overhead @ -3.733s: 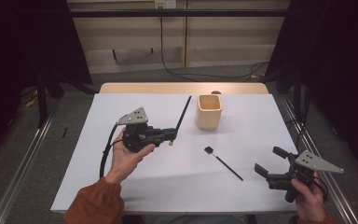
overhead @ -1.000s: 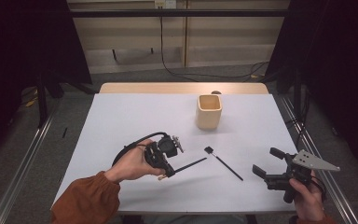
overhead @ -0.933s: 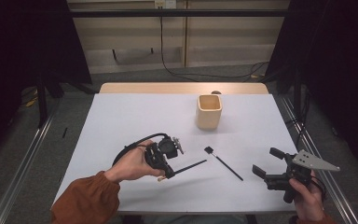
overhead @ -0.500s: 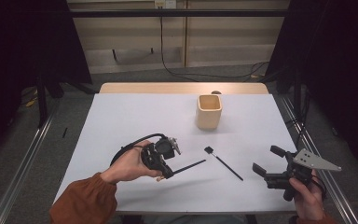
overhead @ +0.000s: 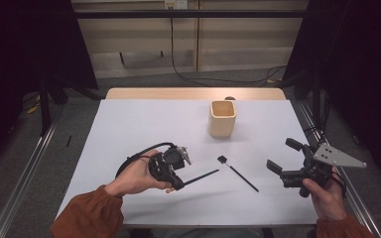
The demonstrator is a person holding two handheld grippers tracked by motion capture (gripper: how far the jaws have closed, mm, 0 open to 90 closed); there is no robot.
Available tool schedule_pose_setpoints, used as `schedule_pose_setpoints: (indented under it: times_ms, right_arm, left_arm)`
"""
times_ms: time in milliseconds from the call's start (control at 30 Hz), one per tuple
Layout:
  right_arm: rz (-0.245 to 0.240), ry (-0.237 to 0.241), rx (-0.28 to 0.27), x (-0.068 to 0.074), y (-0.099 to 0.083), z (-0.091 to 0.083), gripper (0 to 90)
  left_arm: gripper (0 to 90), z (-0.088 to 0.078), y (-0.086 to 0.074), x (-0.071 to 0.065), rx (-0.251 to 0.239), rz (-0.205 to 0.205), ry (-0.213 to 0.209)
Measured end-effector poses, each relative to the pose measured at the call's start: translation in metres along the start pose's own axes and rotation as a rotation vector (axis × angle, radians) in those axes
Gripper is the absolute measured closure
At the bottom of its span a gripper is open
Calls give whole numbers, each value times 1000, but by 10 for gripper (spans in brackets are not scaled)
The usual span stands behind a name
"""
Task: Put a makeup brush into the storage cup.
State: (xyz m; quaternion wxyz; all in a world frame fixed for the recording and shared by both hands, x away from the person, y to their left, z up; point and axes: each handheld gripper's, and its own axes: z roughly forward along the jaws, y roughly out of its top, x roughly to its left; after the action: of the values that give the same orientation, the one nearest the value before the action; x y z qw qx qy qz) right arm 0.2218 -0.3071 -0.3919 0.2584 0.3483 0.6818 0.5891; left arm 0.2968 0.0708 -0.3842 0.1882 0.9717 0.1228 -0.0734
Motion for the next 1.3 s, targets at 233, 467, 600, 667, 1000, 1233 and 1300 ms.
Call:
schedule_pose_setpoints:
  times_ms: [233,467,600,667,1000,1233,1300]
  right_arm:
    - [-13,118,30,4,8,18,34]
    - [-59,217,97,15,13,39,31]
    - [-69,307,176,20,19,55,50]
    - [-90,330,210,23,21,63,69]
    - [-143,499,413,33,33,102,92]
    - [-196,574,549,42,36,123,69]
    - [-224,589,590,45,36,128,59]
  left_arm:
    - [840,1,0,1,5,4,-4]
    - [840,3,2,0,12,2,-9]
    - [840,3,4,0,26,7,1]
    - [840,4,4,-1,22,-2,-5]
    - [840,4,6,-2,39,39,-10]
    - [840,5,7,-3,52,44,-13]
    - [840,6,7,-4,44,35,-15]
